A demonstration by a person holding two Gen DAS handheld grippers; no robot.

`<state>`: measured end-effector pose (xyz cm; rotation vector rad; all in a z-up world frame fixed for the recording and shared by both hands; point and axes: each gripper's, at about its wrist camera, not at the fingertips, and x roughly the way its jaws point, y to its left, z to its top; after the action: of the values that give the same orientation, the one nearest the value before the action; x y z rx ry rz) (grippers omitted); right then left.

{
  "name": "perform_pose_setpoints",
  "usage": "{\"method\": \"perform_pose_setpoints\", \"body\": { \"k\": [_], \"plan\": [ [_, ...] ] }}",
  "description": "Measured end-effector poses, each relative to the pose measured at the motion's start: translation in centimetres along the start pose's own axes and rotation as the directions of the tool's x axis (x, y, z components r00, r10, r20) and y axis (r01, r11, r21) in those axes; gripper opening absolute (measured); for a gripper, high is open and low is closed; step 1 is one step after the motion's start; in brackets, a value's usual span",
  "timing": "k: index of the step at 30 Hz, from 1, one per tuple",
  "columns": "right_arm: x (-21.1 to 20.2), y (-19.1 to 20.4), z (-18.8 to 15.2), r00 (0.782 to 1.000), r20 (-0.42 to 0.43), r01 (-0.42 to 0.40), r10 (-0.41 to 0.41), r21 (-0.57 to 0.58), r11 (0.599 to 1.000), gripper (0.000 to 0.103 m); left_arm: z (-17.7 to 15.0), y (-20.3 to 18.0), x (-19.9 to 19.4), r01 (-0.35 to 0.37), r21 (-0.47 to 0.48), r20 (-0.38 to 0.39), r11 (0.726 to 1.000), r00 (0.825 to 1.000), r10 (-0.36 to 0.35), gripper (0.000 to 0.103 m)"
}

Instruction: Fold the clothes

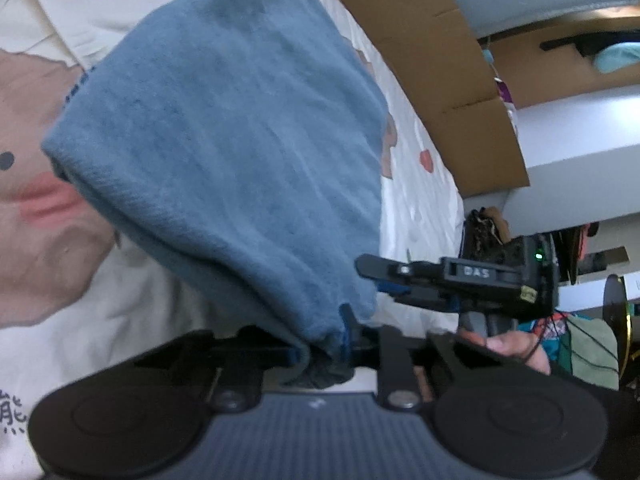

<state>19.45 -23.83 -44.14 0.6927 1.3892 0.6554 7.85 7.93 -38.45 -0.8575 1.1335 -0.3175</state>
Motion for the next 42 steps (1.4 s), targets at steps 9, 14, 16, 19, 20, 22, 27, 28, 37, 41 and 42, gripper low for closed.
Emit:
{"method": "perform_pose_setpoints", "body": {
  "k": [9, 14, 16, 19, 20, 22, 27, 28, 37, 41, 42],
  "plan": [
    [-3.5, 1.1, 2.0, 0.998, 0.057, 0.041, -0.041, -0.005, 0.999, 0.013, 0.1, -1.3, 0.4, 0.055, 0.009, 0.015, 0.998, 0.998, -0.055, 0.016],
    [-2.5, -1.2, 1.0, 0.998, 0.066, -0.022, 0.014, 0.111, 0.994, 0.021, -0.3, -0.4, 0.5, 0.051, -0.018, 0.011, 0.999, 0.999, -0.051, 0.016],
    [-2.3, -1.9, 0.7, 0.997, 0.076, -0.037, 0.027, 0.135, 0.99, 0.035, -0.3, -0.3, 0.5, 0.05, -0.02, 0.011, 0.999, 0.999, -0.05, 0.016],
    [-1.3, -2.4, -0.1, 0.998, 0.046, -0.042, 0.035, 0.15, 0.988, 0.039, 0.0, -0.7, 0.4, 0.043, 0.008, 0.007, 0.999, 0.999, -0.044, 0.016],
    [-1.0, -2.5, -0.6, 0.998, 0.034, -0.061, 0.056, 0.162, 0.985, 0.039, 0.0, -0.9, 0.4, 0.042, 0.014, 0.008, 0.999, 0.999, -0.042, 0.016],
    [-0.9, -2.4, -1.4, 0.997, 0.025, -0.079, 0.076, 0.165, 0.983, 0.041, 0.1, -1.0, 0.5, 0.038, 0.013, 0.011, 0.999, 0.999, -0.038, 0.016],
    [-0.7, -1.9, -2.1, 0.997, -0.025, -0.075, 0.079, 0.146, 0.986, 0.04, 0.0, -1.2, 0.2, 0.031, 0.019, 0.016, 0.999, 0.999, -0.031, 0.016],
    [-0.7, -1.9, -2.1, 0.996, -0.035, -0.076, 0.082, 0.153, 0.985, 0.04, 0.0, -1.3, 0.1, 0.03, 0.021, 0.017, 0.999, 0.999, -0.031, 0.016],
    [-1.6, -3.6, -3.9, 0.974, -0.099, -0.166, 0.203, 0.297, 0.94, 0.038, 0.3, -0.9, -0.4, 0.036, 0.014, 0.03, 0.999, 0.999, -0.036, 0.016],
    [-2.5, -3.3, -4.3, 0.986, -0.075, -0.132, 0.151, 0.222, 0.966, 0.037, 0.5, -0.9, -1.0, 0.044, 0.014, 0.043, 0.999, 0.998, -0.045, 0.015],
    [-2.6, -3.0, -4.2, 0.988, -0.069, -0.121, 0.137, 0.199, 0.973, 0.037, 0.5, -0.9, -1.2, 0.048, 0.013, 0.047, 0.999, 0.998, -0.048, 0.014]
  ]
}}
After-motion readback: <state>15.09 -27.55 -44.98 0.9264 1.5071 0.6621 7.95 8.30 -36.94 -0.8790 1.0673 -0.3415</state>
